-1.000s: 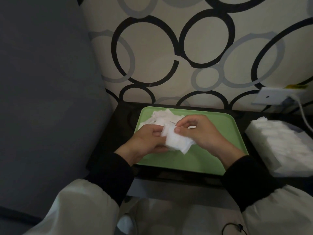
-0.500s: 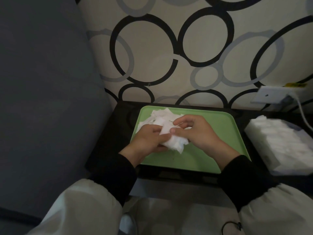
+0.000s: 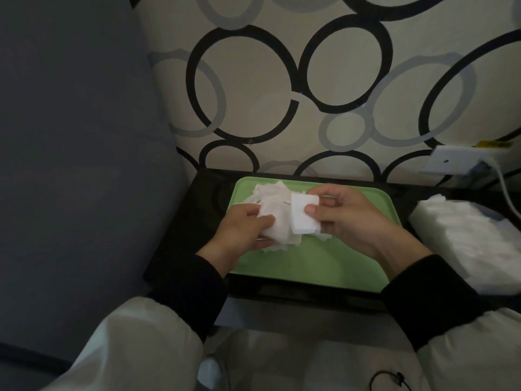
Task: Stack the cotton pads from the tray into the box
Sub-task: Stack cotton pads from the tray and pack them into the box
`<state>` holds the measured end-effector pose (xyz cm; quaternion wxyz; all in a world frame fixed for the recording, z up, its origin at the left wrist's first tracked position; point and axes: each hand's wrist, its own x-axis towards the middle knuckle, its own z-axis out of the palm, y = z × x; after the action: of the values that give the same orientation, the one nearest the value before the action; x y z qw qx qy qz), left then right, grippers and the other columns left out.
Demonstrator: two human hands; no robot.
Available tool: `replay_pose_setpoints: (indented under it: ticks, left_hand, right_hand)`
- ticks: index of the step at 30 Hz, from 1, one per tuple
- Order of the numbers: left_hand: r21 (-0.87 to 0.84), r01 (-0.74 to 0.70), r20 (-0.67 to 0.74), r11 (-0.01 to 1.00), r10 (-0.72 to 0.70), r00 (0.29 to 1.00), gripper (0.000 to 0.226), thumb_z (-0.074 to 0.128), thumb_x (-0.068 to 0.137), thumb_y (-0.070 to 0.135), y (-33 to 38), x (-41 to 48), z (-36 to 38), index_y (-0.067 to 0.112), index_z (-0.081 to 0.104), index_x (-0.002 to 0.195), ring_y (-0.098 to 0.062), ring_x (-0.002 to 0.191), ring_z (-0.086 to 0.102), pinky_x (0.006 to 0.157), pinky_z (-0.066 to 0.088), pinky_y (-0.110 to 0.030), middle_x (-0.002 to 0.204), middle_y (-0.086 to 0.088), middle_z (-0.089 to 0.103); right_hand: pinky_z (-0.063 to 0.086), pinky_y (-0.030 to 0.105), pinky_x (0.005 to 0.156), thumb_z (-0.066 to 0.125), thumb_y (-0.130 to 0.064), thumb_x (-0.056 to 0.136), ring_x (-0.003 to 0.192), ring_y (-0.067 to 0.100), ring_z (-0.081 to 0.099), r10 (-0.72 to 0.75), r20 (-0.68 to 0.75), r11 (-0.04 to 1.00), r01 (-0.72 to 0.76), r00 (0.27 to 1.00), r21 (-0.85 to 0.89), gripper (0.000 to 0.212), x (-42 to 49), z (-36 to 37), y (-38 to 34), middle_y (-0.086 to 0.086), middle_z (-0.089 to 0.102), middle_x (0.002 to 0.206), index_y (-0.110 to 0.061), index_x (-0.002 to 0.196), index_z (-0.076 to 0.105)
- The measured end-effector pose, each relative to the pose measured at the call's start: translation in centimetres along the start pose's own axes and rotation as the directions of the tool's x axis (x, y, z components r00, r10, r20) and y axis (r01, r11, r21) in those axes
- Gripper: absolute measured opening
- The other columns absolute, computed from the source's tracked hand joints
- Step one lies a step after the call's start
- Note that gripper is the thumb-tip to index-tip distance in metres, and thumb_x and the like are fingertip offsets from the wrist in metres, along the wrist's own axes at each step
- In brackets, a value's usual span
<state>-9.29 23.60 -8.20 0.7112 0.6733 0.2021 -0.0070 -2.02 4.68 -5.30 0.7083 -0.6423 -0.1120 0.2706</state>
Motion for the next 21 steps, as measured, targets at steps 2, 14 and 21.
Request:
replay_pose_setpoints:
  ticks: [2,14,21]
  left_hand:
    - [-0.001,-0.011,0.012,1.000,0.011,1.000,0.018,0.063,0.095,0.010,0.0,-0.1,0.5,0.006,0.069,0.112,-0.027,0.097,0.071,0.066,0.060,-0.028,0.111,-0.012,0.071]
    - [-0.032,-0.042,0.130,0.999,0.046,0.990,0.013,0.064,0.096,0.016,0.6,-0.8,1.7,0.016,0.072,0.105,-0.019,0.090,0.075,0.070,0.060,-0.027,0.099,-0.005,0.077]
    - [-0.048,-0.011,0.153,0.999,0.018,0.988,0.019,0.057,0.101,0.028,0.9,-1.0,2.5,0.017,0.072,0.099,-0.019,0.086,0.075,0.070,0.061,-0.031,0.095,-0.004,0.077]
  right_hand:
    - [0.061,0.032,0.063,0.068,0.010,0.081,0.077,0.023,0.073,0.028,-0.022,0.998,-0.027,0.999,0.059,0.020,0.1,1.0,0.4,0.011,0.072,0.088,-0.007,0.091,0.063]
    - [0.059,0.029,0.057,0.079,0.007,0.075,0.066,0.020,0.071,-0.009,-0.186,0.994,-0.012,0.982,-0.111,0.025,0.7,1.6,1.9,0.014,0.062,0.084,-0.002,0.092,0.063]
    - [0.057,0.030,0.054,0.085,-0.007,0.073,0.063,0.020,0.067,-0.076,-0.242,0.947,-0.006,0.967,-0.321,0.028,0.2,0.8,2.2,0.009,0.060,0.080,-0.007,0.089,0.062]
